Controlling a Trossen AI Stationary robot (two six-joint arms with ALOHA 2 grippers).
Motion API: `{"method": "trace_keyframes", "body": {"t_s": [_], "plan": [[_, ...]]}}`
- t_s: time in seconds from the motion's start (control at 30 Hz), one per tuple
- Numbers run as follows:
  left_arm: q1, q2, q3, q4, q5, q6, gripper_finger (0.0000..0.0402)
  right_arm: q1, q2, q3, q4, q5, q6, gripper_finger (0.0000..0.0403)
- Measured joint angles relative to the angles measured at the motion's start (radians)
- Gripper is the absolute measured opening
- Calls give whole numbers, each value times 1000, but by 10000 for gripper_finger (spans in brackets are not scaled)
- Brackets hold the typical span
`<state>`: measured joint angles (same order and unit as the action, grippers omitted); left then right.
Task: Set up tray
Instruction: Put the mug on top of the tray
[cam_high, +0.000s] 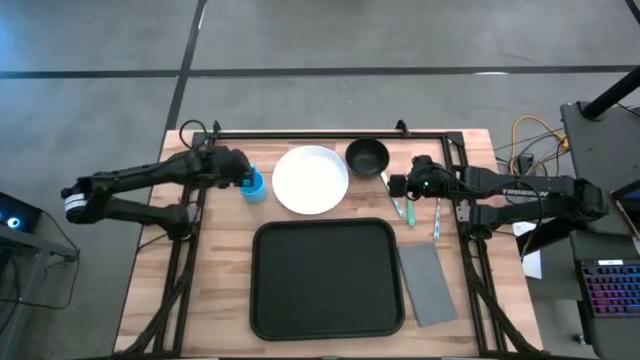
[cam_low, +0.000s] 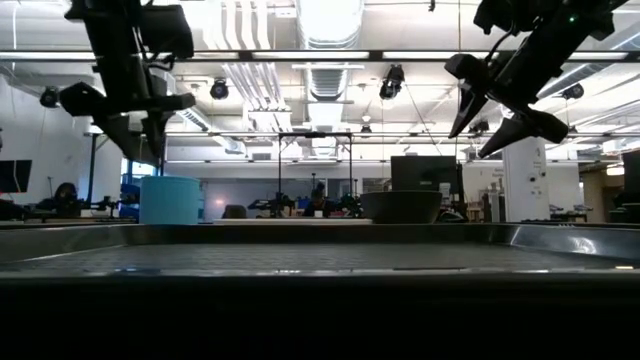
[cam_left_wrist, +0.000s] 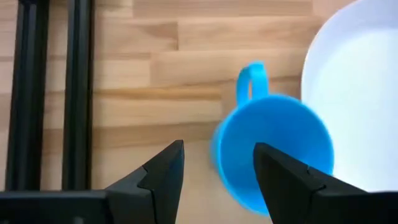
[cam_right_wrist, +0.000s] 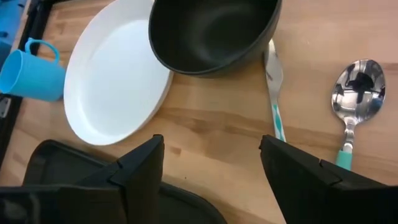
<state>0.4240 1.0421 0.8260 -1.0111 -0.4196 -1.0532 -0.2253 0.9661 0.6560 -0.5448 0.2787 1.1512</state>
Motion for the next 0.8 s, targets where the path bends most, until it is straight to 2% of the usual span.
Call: {"method": "trace_keyframes", "body": {"t_s": [0.13, 0.3, 0.37, 0.67, 0.8], "plan": [[106, 7, -24, 30, 39, 69, 174, 0, 0, -4, 0, 1, 1, 247], [232, 32, -73, 173, 240, 179, 174, 0, 0, -4, 1, 9, 1, 248], [255, 48, -92, 221, 283, 201, 174, 0, 0, -4, 1, 9, 2, 249], [259, 136, -104, 231, 290, 284, 173, 0, 0, -4, 1, 11, 21, 249], [259, 169, -90, 231, 290, 312, 158, 0, 0, -4, 1, 11, 21, 245]]}}
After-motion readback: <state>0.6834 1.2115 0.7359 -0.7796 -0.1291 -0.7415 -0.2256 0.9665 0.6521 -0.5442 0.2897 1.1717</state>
